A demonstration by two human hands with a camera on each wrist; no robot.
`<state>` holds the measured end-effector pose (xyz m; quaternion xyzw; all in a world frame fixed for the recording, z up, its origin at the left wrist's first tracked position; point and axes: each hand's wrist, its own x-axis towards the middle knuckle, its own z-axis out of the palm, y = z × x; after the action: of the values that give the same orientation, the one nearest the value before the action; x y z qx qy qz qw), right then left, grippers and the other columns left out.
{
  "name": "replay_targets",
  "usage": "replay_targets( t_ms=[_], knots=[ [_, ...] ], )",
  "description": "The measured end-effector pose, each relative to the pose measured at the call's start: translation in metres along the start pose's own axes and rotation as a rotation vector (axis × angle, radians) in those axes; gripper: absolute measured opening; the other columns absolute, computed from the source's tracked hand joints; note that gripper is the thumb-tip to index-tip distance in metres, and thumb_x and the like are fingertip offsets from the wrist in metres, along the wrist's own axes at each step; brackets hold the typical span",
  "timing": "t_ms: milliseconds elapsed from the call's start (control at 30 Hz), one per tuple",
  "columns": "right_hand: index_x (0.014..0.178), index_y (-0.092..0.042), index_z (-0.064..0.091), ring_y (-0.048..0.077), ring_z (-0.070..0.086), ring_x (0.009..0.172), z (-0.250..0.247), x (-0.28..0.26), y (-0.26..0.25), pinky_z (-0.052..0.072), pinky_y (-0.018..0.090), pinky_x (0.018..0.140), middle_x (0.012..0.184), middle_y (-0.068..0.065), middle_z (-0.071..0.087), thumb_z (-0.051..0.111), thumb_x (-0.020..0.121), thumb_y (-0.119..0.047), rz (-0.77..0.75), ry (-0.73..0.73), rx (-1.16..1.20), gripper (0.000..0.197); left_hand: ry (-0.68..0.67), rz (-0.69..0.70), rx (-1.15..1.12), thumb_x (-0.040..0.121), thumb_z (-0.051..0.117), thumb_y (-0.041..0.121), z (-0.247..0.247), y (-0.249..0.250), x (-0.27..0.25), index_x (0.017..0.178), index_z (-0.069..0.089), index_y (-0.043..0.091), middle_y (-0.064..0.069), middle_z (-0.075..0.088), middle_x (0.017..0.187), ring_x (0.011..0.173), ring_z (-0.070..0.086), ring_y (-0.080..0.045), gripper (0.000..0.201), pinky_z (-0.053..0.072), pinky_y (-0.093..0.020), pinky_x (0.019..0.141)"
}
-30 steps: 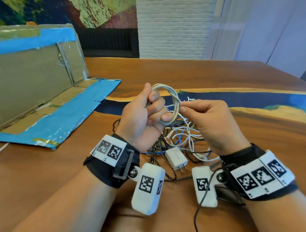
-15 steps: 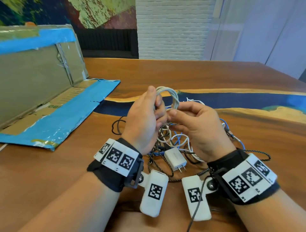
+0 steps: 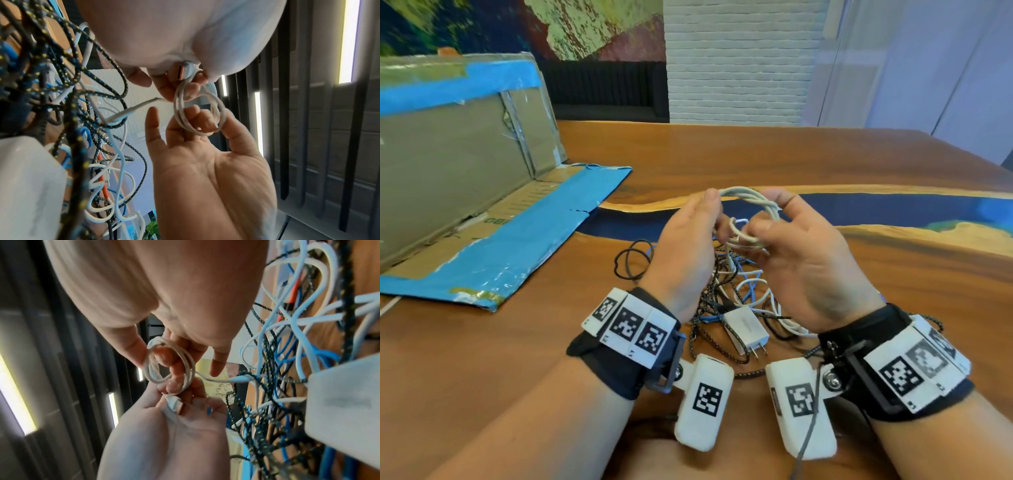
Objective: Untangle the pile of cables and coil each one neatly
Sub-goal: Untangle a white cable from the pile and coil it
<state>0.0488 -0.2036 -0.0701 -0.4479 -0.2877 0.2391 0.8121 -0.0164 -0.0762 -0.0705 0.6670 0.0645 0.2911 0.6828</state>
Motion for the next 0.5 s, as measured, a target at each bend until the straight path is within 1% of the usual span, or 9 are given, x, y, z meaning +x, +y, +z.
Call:
replay_targets(
  t_ms=[67, 100, 167, 200, 267, 333, 400, 467, 500],
  knots=[
    [0.128, -0.007, 0.05, 0.036, 0.062, 0.093, 0.0, 0.002, 0.005, 0.049, 0.048, 0.091, 0.074, 0.004, 0.064, 0.061, 0.089, 0.013, -0.017, 0.046, -0.126, 0.045, -0.002, 0.005, -0.022, 0.11, 0.036, 0.033, 0.0, -0.001, 0.001, 0.069, 0.046, 0.02, -0.002, 0.047, 0.071, 0.074, 0.045, -0.019, 0.044, 0.038, -0.037, 0.078],
    [0.127, -0.01, 0.052, 0.031, 0.062, 0.089, -0.002, 0.004, 0.008, 0.05, 0.045, 0.088, 0.074, 0.003, 0.065, 0.058, 0.089, 0.018, -0.016, 0.085, -0.183, 0.047, 0.003, 0.008, -0.026, 0.11, 0.036, 0.032, -0.001, -0.001, 0.002, 0.069, 0.045, 0.02, -0.001, 0.046, 0.072, 0.074, 0.045, -0.02, 0.045, 0.039, -0.036, 0.077],
    [0.121, -0.015, 0.055, 0.023, 0.063, 0.081, -0.007, 0.006, 0.012, 0.054, 0.039, 0.08, 0.077, 0.003, 0.067, 0.057, 0.087, 0.022, -0.011, 0.149, -0.299, 0.051, 0.017, 0.016, -0.047, 0.11, 0.034, 0.032, -0.003, -0.002, 0.004, 0.068, 0.045, 0.021, 0.003, 0.045, 0.07, 0.069, 0.044, -0.016, 0.044, 0.039, -0.03, 0.069],
    [0.118, -0.016, 0.056, 0.022, 0.064, 0.079, -0.008, 0.007, 0.013, 0.056, 0.036, 0.076, 0.08, 0.005, 0.067, 0.058, 0.085, 0.022, -0.015, 0.167, -0.367, 0.05, 0.019, 0.018, -0.068, 0.11, 0.035, 0.033, -0.003, -0.003, 0.005, 0.069, 0.046, 0.022, 0.005, 0.046, 0.069, 0.066, 0.044, -0.015, 0.044, 0.039, -0.031, 0.065],
    [0.11, -0.016, 0.058, 0.02, 0.064, 0.076, -0.009, 0.007, 0.016, 0.056, 0.032, 0.067, 0.087, 0.008, 0.065, 0.059, 0.087, 0.017, -0.025, 0.201, -0.478, 0.04, 0.03, 0.014, -0.121, 0.11, 0.035, 0.033, -0.003, -0.002, 0.005, 0.073, 0.047, 0.02, 0.008, 0.048, 0.065, 0.061, 0.046, -0.012, 0.041, 0.039, -0.032, 0.06],
    [0.103, -0.014, 0.06, 0.02, 0.061, 0.068, -0.009, 0.007, 0.017, 0.053, 0.03, 0.054, 0.085, 0.01, 0.064, 0.064, 0.09, 0.008, -0.013, 0.235, -0.473, 0.026, 0.05, 0.01, -0.184, 0.111, 0.033, 0.03, -0.004, 0.001, 0.005, 0.077, 0.046, 0.016, 0.006, 0.048, 0.063, 0.059, 0.048, -0.013, 0.04, 0.044, -0.031, 0.058],
    [0.094, -0.011, 0.062, 0.017, 0.054, 0.053, -0.01, 0.005, 0.015, 0.044, 0.028, 0.042, 0.072, 0.006, 0.064, 0.07, 0.091, 0.002, 0.009, 0.219, -0.409, 0.015, 0.086, 0.013, -0.239, 0.111, 0.033, 0.03, -0.007, 0.005, 0.007, 0.079, 0.046, 0.013, -0.002, 0.047, 0.07, 0.061, 0.051, -0.017, 0.039, 0.05, -0.032, 0.059],
    [0.088, -0.01, 0.063, 0.014, 0.046, 0.044, -0.011, 0.004, 0.011, 0.037, 0.023, 0.037, 0.064, 0.003, 0.063, 0.071, 0.09, -0.001, 0.038, 0.161, -0.323, 0.013, 0.129, 0.01, -0.27, 0.111, 0.033, 0.03, -0.01, 0.007, 0.008, 0.08, 0.046, 0.012, -0.006, 0.046, 0.076, 0.061, 0.054, -0.02, 0.039, 0.053, -0.032, 0.059],
    [0.086, -0.01, 0.063, 0.014, 0.046, 0.043, -0.012, 0.004, 0.009, 0.038, 0.022, 0.037, 0.064, 0.004, 0.063, 0.071, 0.09, 0.0, 0.044, 0.129, -0.299, 0.013, 0.142, 0.006, -0.28, 0.111, 0.033, 0.031, -0.009, 0.007, 0.008, 0.079, 0.046, 0.012, -0.006, 0.046, 0.076, 0.061, 0.055, -0.02, 0.039, 0.053, -0.031, 0.06]
  ],
)
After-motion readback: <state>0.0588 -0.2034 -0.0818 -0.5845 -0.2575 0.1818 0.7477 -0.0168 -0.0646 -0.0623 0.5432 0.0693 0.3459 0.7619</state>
